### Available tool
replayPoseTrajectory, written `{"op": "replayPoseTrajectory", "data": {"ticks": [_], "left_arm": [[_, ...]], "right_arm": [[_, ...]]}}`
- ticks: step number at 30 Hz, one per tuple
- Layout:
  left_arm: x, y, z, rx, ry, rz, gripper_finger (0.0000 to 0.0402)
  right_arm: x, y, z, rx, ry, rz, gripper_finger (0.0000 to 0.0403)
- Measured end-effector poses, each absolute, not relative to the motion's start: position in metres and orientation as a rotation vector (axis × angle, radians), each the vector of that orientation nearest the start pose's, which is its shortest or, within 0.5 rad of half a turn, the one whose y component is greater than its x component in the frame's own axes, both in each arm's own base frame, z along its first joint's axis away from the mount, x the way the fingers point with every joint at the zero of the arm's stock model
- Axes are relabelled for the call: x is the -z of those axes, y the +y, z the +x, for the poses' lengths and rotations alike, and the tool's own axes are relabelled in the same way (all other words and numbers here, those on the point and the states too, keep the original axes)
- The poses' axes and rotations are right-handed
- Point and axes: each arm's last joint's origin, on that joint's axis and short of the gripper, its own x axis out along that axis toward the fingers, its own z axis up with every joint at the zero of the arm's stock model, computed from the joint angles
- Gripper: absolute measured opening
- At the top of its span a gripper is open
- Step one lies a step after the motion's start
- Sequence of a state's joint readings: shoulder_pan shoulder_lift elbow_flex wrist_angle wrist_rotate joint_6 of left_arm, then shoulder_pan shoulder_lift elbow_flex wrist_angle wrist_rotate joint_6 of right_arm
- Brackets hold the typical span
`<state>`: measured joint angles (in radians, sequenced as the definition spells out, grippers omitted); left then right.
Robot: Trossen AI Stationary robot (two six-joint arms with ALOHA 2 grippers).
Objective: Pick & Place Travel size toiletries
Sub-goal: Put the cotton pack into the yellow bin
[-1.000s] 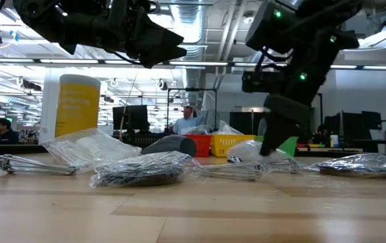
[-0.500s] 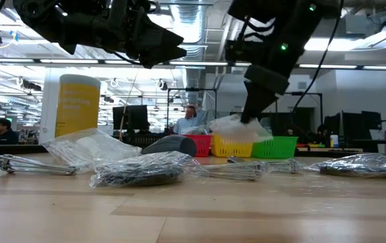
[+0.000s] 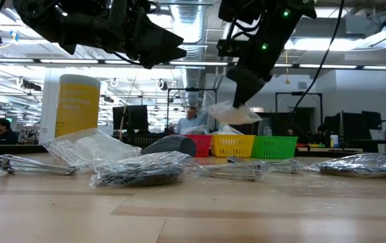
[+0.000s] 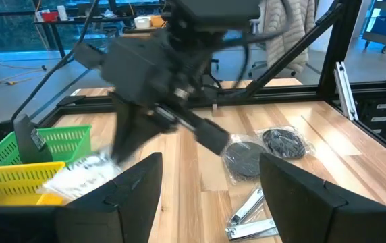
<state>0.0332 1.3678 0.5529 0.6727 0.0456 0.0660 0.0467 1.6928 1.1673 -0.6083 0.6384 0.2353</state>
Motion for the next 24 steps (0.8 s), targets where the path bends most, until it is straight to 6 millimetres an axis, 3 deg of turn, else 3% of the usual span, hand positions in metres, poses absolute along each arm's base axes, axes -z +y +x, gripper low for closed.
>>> {"op": "replayPoseTrajectory", "data": {"ticks": [8, 24], "left_arm": [[-0.211, 0.008, 0.274, 0.017, 0.142, 0.06, 0.0237], [-0.211, 0.008, 0.274, 0.017, 0.141, 0.061, 0.0237]], "right_arm": [[-0.228, -0.017, 0.328, 0.748, 0.945, -0.193, 0.0], [-0.23, -0.062, 0.327, 0.898, 0.915, -0.224, 0.0]]}}
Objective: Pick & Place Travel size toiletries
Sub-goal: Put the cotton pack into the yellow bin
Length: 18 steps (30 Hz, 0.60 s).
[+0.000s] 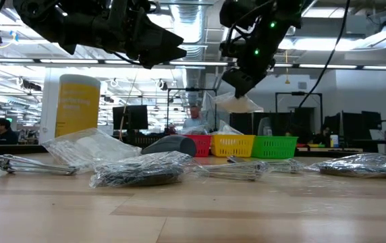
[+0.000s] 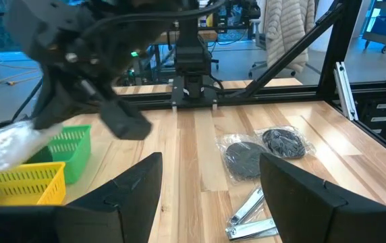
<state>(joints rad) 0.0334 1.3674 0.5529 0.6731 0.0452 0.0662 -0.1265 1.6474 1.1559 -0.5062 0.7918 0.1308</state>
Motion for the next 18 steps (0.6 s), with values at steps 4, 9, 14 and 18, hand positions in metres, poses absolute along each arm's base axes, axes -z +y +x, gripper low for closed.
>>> {"op": "replayPoseTrajectory", "data": {"ticks": [4, 9, 14, 18], "left_arm": [[-0.211, 0.008, 0.274, 0.017, 0.141, 0.06, 0.0237], [-0.211, 0.008, 0.274, 0.017, 0.141, 0.061, 0.0237], [-0.211, 0.008, 0.274, 0.017, 0.14, 0.061, 0.0237], [-0.211, 0.008, 0.274, 0.017, 0.14, 0.061, 0.0237]], "right_arm": [[-0.227, -0.081, 0.325, 0.925, 0.907, -0.229, 0.0], [-0.231, -0.106, 0.325, 0.949, 0.875, -0.217, 0.0], [-0.234, -0.132, 0.321, 0.93, 0.844, -0.168, 0.0], [-0.228, -0.149, 0.318, 0.957, 0.854, -0.145, 0.0]]}}
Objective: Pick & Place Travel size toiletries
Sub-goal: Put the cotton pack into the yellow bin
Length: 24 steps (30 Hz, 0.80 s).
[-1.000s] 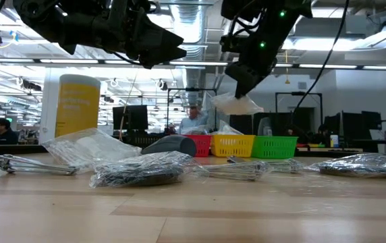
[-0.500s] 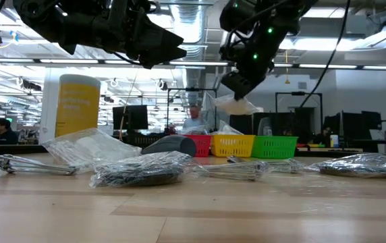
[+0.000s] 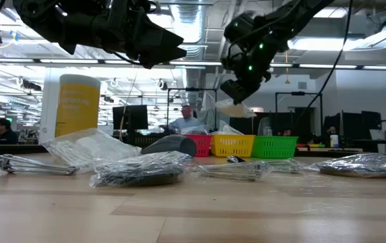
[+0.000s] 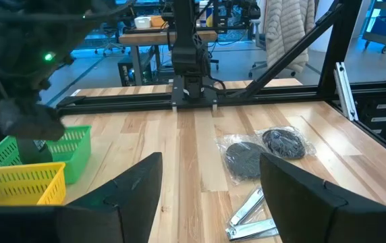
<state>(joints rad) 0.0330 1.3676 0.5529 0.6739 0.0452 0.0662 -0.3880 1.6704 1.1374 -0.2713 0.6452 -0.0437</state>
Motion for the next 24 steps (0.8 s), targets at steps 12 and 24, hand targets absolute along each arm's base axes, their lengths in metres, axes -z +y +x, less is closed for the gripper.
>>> {"op": "replayPoseTrajectory", "data": {"ticks": [12, 24], "left_arm": [[-0.211, 0.008, 0.274, 0.017, 0.14, 0.061, 0.0237], [-0.211, 0.008, 0.274, 0.017, 0.141, 0.061, 0.0237]], "right_arm": [[-0.19, -0.18, 0.328, 0.932, 0.897, -0.157, 0.0], [-0.17, -0.179, 0.334, 0.876, 0.954, -0.147, 0.0004]]}}
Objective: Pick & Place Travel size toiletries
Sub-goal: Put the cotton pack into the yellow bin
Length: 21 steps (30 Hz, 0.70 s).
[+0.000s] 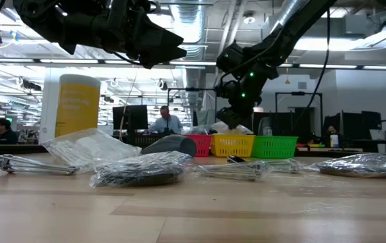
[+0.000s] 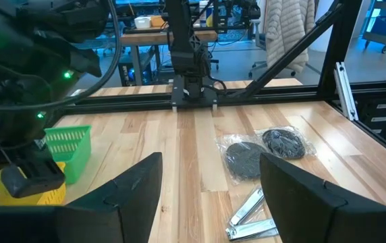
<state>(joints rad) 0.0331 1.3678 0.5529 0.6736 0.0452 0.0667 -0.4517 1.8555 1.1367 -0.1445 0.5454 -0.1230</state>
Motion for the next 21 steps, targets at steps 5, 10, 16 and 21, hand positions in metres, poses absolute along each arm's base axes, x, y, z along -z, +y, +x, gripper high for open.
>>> {"op": "replayPoseTrajectory", "data": {"ticks": [5, 10, 16, 21], "left_arm": [[-0.2114, 0.0077, 0.2741, 0.017, 0.141, 0.062, 0.0237], [-0.2114, 0.0077, 0.2741, 0.017, 0.141, 0.065, 0.0237], [-0.2114, 0.0077, 0.2741, 0.017, 0.141, 0.065, 0.0237], [-0.2114, 0.0077, 0.2741, 0.017, 0.14, 0.065, 0.0237]], "right_arm": [[-0.1699, -0.1737, 0.3354, 0.861, 0.963, -0.154, 0.0015], [-0.1682, -0.1731, 0.3332, 0.857, 0.993, -0.152, 0.0025], [-0.1671, -0.1747, 0.3322, 0.801, 0.988, -0.099, 0.0049], [-0.1665, -0.1755, 0.3309, 0.808, 0.991, -0.082, 0.0089]]}}
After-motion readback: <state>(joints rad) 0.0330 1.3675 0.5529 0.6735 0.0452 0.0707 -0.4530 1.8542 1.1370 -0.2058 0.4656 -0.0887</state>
